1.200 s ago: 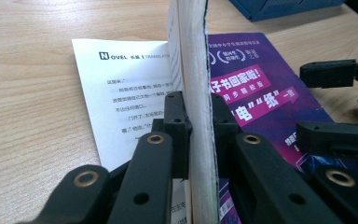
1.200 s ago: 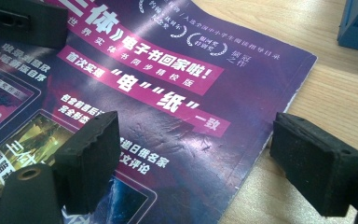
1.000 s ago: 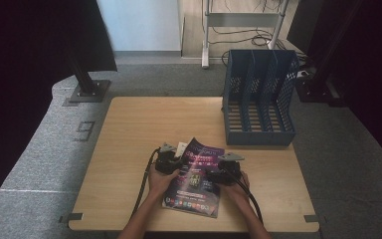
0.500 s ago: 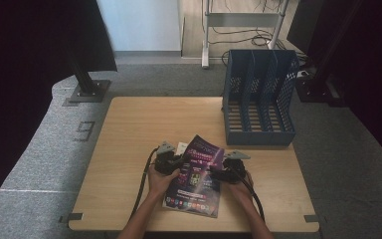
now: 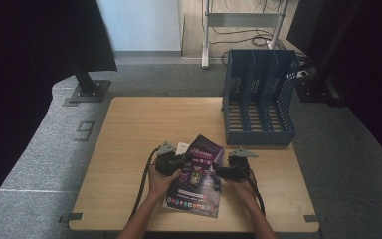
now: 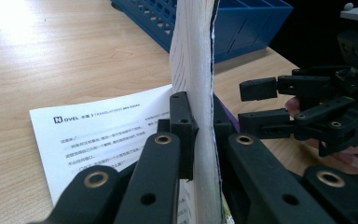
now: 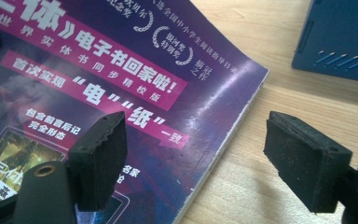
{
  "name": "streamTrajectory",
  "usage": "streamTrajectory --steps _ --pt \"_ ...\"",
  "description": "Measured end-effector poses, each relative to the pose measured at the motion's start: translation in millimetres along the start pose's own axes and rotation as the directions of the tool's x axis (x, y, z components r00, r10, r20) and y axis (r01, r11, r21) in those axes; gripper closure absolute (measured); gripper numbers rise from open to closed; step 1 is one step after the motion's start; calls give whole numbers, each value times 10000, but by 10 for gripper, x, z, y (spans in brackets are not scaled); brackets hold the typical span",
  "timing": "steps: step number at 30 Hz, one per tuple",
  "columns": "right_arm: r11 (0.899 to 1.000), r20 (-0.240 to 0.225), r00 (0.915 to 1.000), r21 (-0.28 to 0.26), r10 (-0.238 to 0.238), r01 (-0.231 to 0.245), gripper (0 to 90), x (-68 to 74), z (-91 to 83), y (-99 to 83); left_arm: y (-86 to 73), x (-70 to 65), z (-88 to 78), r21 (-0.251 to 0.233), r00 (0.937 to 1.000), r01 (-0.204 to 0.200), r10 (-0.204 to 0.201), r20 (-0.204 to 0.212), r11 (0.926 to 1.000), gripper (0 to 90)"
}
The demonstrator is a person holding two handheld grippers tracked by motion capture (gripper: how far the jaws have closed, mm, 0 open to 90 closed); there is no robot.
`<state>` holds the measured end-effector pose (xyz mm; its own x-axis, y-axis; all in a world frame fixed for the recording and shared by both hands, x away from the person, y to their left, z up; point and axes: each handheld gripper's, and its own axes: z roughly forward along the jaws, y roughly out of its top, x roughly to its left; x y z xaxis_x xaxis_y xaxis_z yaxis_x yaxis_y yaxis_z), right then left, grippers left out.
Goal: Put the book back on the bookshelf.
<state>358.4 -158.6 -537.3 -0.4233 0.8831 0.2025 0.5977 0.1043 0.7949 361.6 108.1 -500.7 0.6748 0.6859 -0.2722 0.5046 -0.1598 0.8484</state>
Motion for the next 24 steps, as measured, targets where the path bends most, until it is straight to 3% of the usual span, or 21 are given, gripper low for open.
streamTrajectory --steps 24 --pt "9988 -536 9978 -261 388 -403 194 -84 -44 71 67 -129 -146 -620 9987 -369 390 334 9974 859"
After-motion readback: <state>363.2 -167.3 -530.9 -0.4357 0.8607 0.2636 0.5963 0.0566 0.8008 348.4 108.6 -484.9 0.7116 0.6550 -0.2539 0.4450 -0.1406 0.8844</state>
